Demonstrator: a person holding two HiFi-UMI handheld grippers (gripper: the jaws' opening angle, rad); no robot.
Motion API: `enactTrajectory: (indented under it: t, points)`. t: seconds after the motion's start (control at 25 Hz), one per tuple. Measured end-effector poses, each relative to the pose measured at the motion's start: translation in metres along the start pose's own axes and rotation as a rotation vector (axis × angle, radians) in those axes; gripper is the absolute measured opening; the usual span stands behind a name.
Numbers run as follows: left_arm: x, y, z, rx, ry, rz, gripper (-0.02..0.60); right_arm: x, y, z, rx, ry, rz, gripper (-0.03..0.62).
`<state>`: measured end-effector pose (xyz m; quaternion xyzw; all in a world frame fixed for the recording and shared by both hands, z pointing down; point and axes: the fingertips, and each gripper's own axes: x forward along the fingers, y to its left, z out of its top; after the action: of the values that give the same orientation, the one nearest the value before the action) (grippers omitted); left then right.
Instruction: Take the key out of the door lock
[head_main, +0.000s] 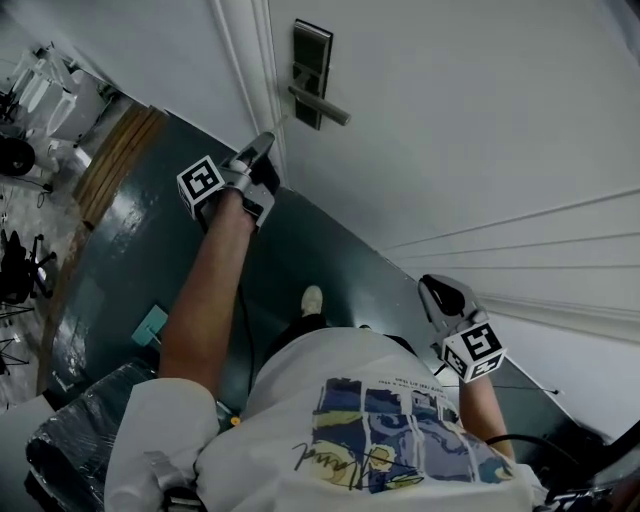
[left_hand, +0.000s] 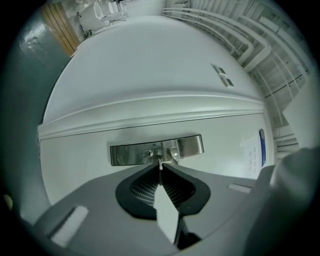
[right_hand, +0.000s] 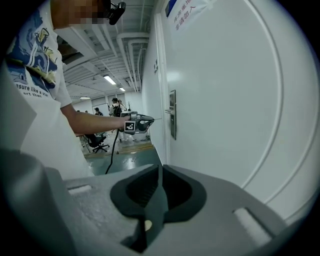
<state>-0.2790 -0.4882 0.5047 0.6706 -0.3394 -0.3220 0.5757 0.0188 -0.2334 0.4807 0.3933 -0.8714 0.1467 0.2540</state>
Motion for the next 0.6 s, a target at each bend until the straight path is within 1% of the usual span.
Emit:
enactTrajectory:
  t: [0.2,0.32,0.6]
  points:
    - [-0.027,-0.021,-0.013,0.018,-0.019,-0.021,0.023,-0.004,0.007,0.002,-0.025,-0.018,0.037,0.026]
    - [-0.046,-0.029,-0.020,0.029,-0.047,-0.017,0.023,-0.008,0.008,0.000,-0.039,-0.024,0.067,0.025]
    - [-0.097,-0.045,-0.044,0.091,-0.114,0.003,0.023,-0.022,0.009,-0.006,-0.083,-0.037,0.133,0.025]
